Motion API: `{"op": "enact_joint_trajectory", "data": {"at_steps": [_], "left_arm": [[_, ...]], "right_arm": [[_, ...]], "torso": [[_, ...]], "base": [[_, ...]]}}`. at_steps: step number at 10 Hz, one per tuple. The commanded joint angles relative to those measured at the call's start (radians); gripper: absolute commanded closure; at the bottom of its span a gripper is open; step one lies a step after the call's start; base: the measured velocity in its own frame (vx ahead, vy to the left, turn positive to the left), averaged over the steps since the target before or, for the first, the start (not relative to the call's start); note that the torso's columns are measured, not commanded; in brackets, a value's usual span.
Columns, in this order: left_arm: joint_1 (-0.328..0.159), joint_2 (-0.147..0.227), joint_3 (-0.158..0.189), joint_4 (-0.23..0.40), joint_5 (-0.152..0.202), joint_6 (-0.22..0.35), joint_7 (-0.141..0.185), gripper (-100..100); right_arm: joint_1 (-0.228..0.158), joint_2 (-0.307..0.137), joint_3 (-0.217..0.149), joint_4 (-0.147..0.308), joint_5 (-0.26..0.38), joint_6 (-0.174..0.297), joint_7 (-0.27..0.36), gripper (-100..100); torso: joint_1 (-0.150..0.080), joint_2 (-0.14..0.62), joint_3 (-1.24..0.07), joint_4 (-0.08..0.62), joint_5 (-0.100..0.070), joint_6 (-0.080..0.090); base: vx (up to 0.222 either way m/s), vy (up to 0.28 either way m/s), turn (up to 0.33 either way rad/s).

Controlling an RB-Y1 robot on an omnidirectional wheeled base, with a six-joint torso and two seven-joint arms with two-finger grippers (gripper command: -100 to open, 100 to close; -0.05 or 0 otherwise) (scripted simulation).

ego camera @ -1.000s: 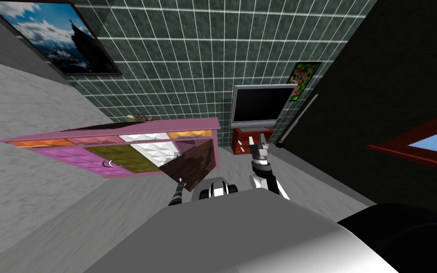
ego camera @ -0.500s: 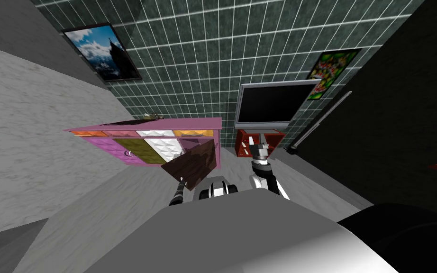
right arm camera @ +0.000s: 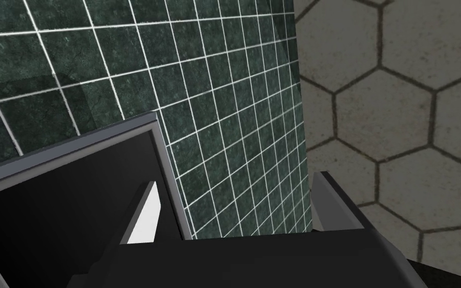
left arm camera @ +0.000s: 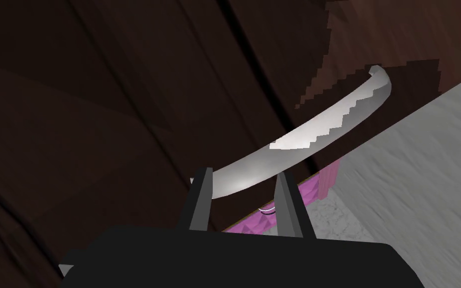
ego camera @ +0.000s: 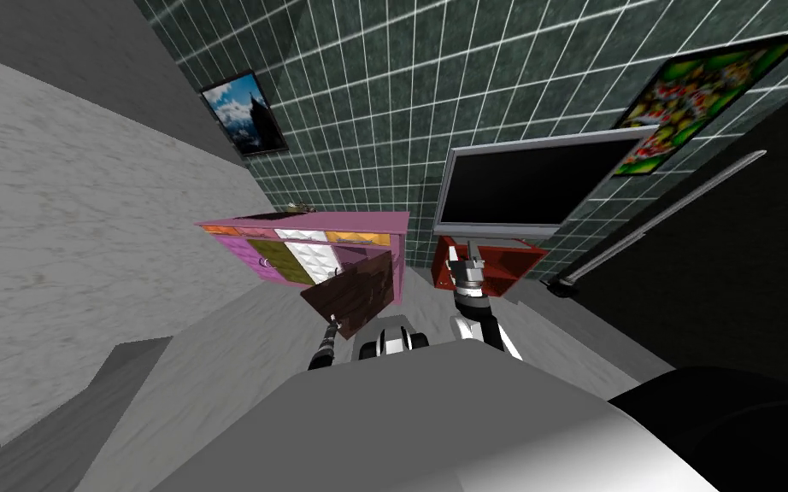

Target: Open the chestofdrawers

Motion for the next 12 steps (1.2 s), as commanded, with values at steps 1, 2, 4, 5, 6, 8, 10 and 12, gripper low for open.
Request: {"op": "enact_joint_trajectory", "data": {"at_steps": [1,2,4,5,6,8,10,12], "left_arm": [[-0.032,-0.021,0.020,0.041,-0.058,-0.009,0.002,100],[-0.032,-0.021,0.020,0.041,-0.058,-0.009,0.002,100],[-0.075,-0.041,0.048,0.082,-0.126,-0.021,0.007,100],[-0.075,-0.041,0.048,0.082,-0.136,-0.021,0.007,100],[-0.075,-0.041,0.048,0.082,-0.136,-0.021,0.007,100],[-0.075,-0.041,0.048,0.082,-0.136,-0.021,0.007,100],[-0.097,-0.051,0.061,0.104,-0.174,-0.027,0.009,100],[-0.119,-0.061,0.075,0.124,-0.213,-0.033,0.012,100]], "right_arm": [[0.000,0.000,0.000,0.000,0.000,0.000,0.000,0],[0.000,0.000,0.000,0.000,0.000,0.000,0.000,0],[0.000,0.000,0.000,0.000,0.000,0.000,0.000,0],[0.000,0.000,0.000,0.000,0.000,0.000,0.000,0],[0.000,0.000,0.000,0.000,0.000,0.000,0.000,0],[0.000,0.000,0.000,0.000,0.000,0.000,0.000,0],[0.000,0.000,0.000,0.000,0.000,0.000,0.000,0],[0.000,0.000,0.000,0.000,0.000,0.000,0.000,0]], "torso": [[0.002,0.000,0.000,0.001,0.000,0.001],[0.002,0.001,0.000,0.000,0.000,0.000],[0.003,0.001,0.001,0.000,0.001,0.000],[-0.001,0.001,0.001,0.000,0.001,0.002],[0.002,0.003,0.001,0.001,0.001,0.002],[0.008,-0.003,0.000,0.002,0.003,0.005],[0.000,-0.003,-0.001,-0.001,0.001,0.001],[-0.001,0.004,0.002,0.003,-0.003,0.001]], "base": [[0.022,-0.129,0.401],[0.008,-0.114,0.300],[-0.003,-0.169,0.457],[-0.036,-0.152,0.379],[-0.033,-0.070,0.094],[-0.011,0.005,-0.033],[-0.009,-0.077,0.326],[-0.006,-0.097,0.200]]}}
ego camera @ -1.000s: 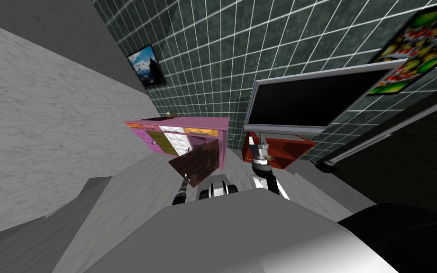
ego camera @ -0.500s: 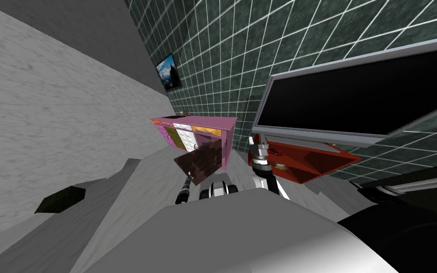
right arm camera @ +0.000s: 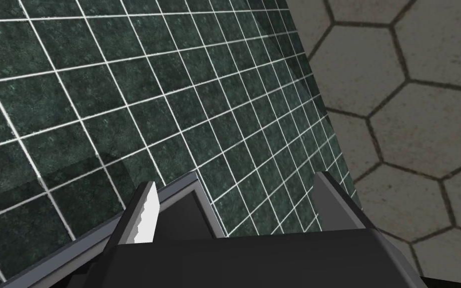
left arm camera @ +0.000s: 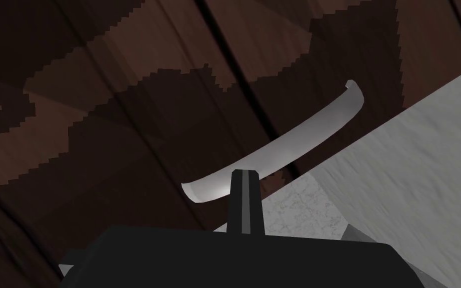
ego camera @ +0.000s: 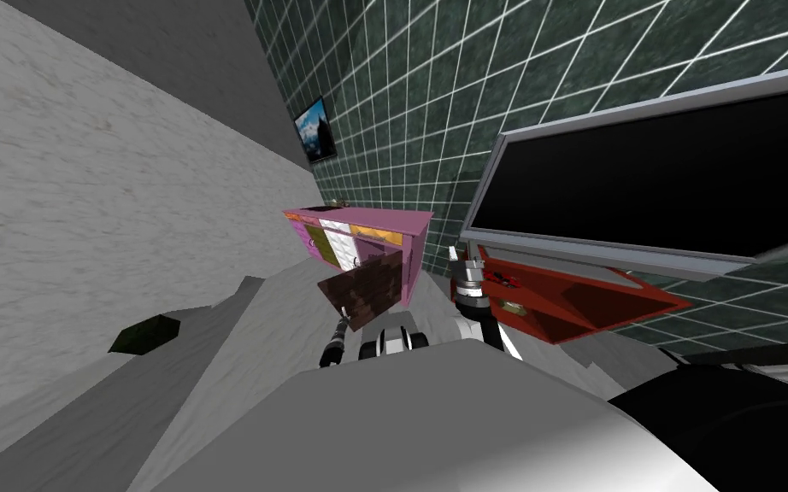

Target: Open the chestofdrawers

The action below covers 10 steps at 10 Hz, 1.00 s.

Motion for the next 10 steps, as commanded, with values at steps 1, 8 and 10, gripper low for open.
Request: {"op": "enact_joint_trajectory", "data": {"at_steps": [1,8,10], "left_arm": [[-0.054,-0.020,0.030,0.051,-0.067,-0.012,0.003,100],[0.130,-0.011,-0.206,-0.340,-0.066,0.194,0.084,-100],[0.158,-0.006,-0.259,-0.419,-0.067,0.233,0.099,-100]], "right_arm": [[0.000,0.000,0.000,0.000,0.000,0.000,0.000,0],[0.000,0.000,0.000,0.000,0.000,0.000,0.000,0],[0.000,0.000,0.000,0.000,0.000,0.000,0.000,0]], "torso": [[-0.001,0.002,0.001,0.001,-0.001,-0.001],[-0.001,0.002,0.001,0.001,-0.001,-0.002],[0.001,0.002,0.001,0.001,0.000,-0.001]], "base": [[-0.045,-0.207,0.411],[0.041,0.008,0.189],[0.030,0.002,0.155]]}}
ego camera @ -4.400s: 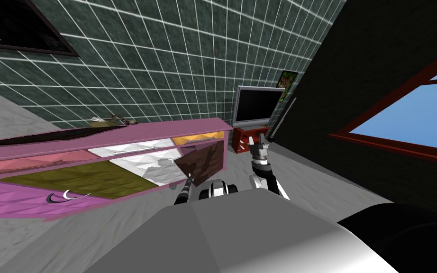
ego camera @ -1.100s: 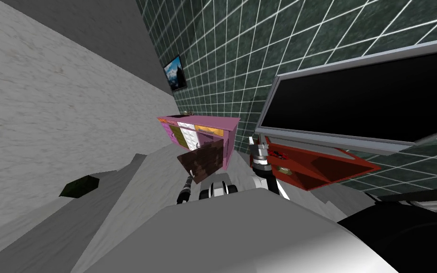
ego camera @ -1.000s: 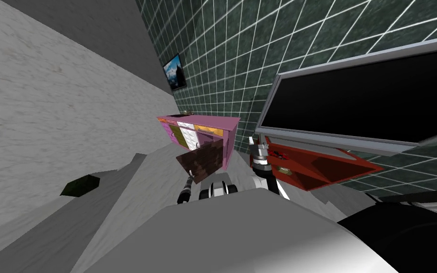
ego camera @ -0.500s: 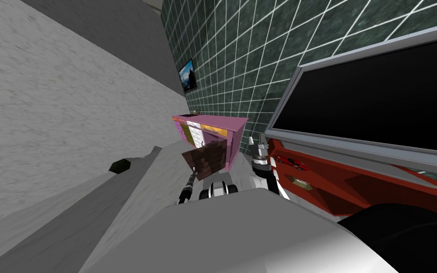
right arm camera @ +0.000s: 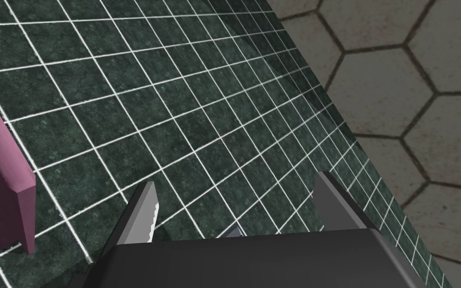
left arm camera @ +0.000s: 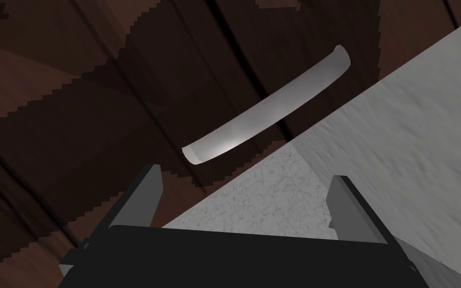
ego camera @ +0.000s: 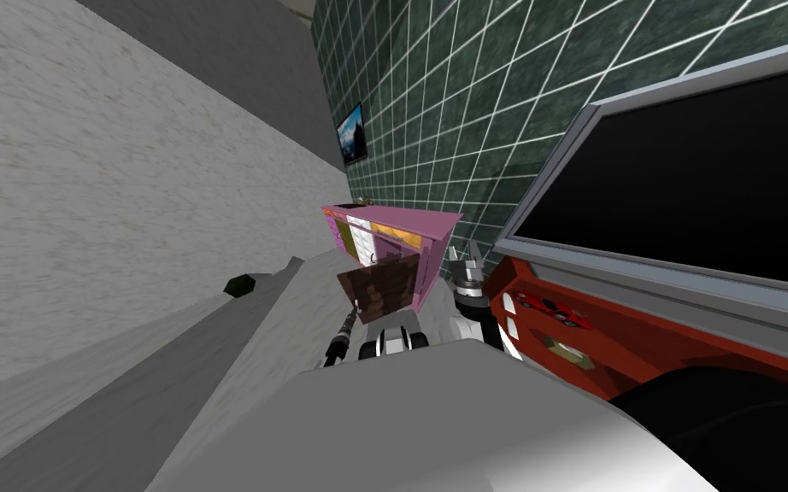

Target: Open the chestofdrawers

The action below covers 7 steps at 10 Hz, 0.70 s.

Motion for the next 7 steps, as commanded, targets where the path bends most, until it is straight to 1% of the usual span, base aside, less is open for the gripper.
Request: {"op": "enact_joint_trajectory", "data": {"at_steps": [1,2,3,4,5,6,7], "left_arm": [[0.033,0.008,-0.070,-0.075,0.000,0.055,0.022,-100],[0.033,0.008,-0.084,-0.105,0.000,0.055,0.022,-100],[0.061,0.013,-0.125,-0.151,-0.001,0.094,0.037,-100],[0.061,0.013,-0.137,-0.181,-0.001,0.094,0.037,-100],[0.089,0.018,-0.177,-0.218,-0.002,0.132,0.053,-100],[0.089,0.018,-0.189,-0.248,-0.002,0.132,0.053,-100],[0.117,0.022,-0.227,-0.279,-0.003,0.171,0.068,-100]], "right_arm": [[0.000,0.000,0.000,0.000,0.000,0.000,0.000,0],[0.000,0.000,0.000,0.000,0.000,0.000,0.000,0],[0.000,0.000,0.000,0.000,0.000,0.000,0.000,0],[0.000,0.000,0.000,0.000,0.000,0.000,0.000,0],[0.000,0.000,0.000,0.000,0.000,0.000,0.000,0],[0.000,0.000,0.000,0.000,0.000,0.000,0.000,0],[0.000,0.000,0.000,0.000,0.000,0.000,0.000,0]], "torso": [[0.001,-0.001,0.000,0.000,0.000,0.001],[0.001,-0.001,-0.001,0.000,0.000,0.000],[0.000,-0.001,-0.001,0.000,0.000,0.001],[0.001,-0.001,-0.001,0.000,0.000,0.000],[0.000,-0.001,-0.001,0.000,0.000,0.001],[0.000,-0.001,-0.001,0.000,0.000,0.000],[0.000,-0.001,-0.001,0.000,0.000,0.001]], "base": [[0.031,0.004,0.225],[0.027,0.000,0.098],[0.035,0.006,0.190],[0.033,0.000,0.112],[0.040,-0.001,0.237],[0.034,-0.005,0.111],[0.040,0.001,0.189]]}}
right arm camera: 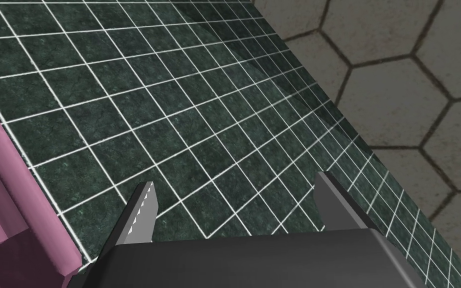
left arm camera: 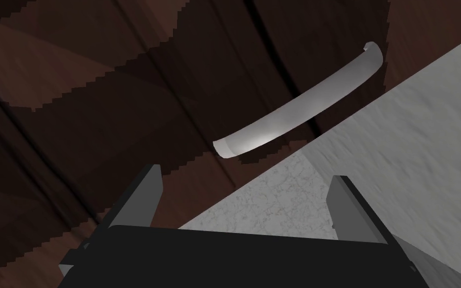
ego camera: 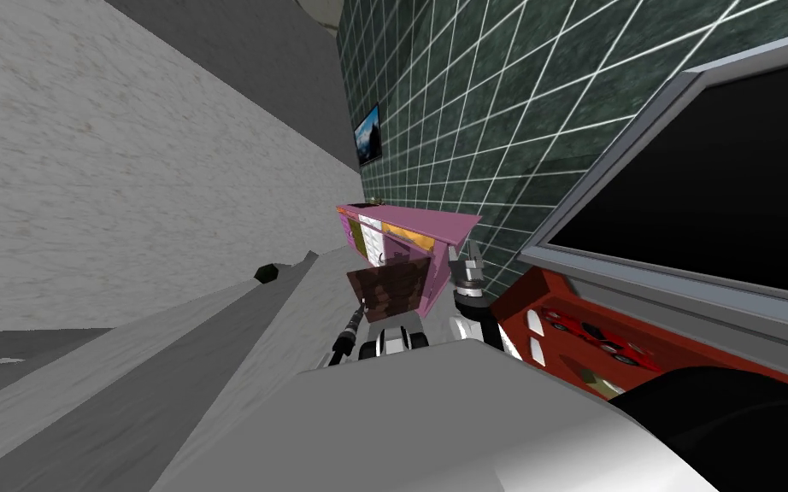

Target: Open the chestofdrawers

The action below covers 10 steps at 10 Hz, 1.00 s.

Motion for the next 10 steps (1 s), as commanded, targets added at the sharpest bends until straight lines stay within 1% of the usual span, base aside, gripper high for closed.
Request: {"op": "enact_joint_trajectory", "data": {"at_steps": [1,2,3,4,5,6,7,10], "left_arm": [[0.031,0.008,-0.065,-0.068,-0.001,0.044,0.020,-100],[0.031,0.008,-0.065,-0.089,-0.001,0.044,0.020,-100],[0.060,0.013,-0.109,-0.117,-0.002,0.083,0.035,-100],[0.060,0.013,-0.117,-0.132,-0.002,0.083,0.035,-100],[0.060,0.013,-0.117,-0.156,-0.002,0.083,0.035,-100],[0.062,0.013,-0.115,-0.147,-0.002,0.083,0.034,-100],[0.063,0.013,-0.116,-0.151,-0.002,0.085,0.035,0],[0.063,0.013,-0.116,-0.151,-0.002,0.085,0.035,0]], "right_arm": [[0.000,0.000,0.000,0.000,0.000,0.000,0.000,0],[0.000,0.000,0.000,0.000,0.000,0.000,0.000,0],[0.000,0.000,0.000,0.000,0.000,0.000,0.000,0],[0.000,0.000,0.000,0.000,0.000,0.000,0.000,0],[0.000,0.000,0.000,0.000,0.000,0.000,0.000,0],[0.000,0.000,0.000,0.000,0.000,0.000,0.000,0],[0.000,0.000,0.000,0.000,0.000,0.000,0.000,0],[0.000,0.000,0.000,0.000,0.000,0.000,0.000,0]], "torso": [[0.001,0.000,0.000,0.000,0.000,-0.001],[0.000,0.000,0.000,0.000,0.000,0.000],[0.000,0.001,0.001,0.000,0.000,0.000],[0.001,0.000,0.000,0.000,0.000,-0.001],[0.000,0.000,0.000,0.000,0.000,0.000],[0.000,0.000,0.000,0.000,0.000,0.000],[0.000,0.001,0.000,0.000,0.000,-0.001],[0.000,0.000,0.000,0.000,0.000,-0.001]], "base": [[0.032,-0.002,0.118],[0.013,-0.001,-0.024],[0.024,0.003,0.232],[0.029,-0.003,0.121],[0.014,-0.003,-0.032],[0.000,0.000,0.000],[0.000,0.000,0.000],[0.000,0.000,0.000]]}}
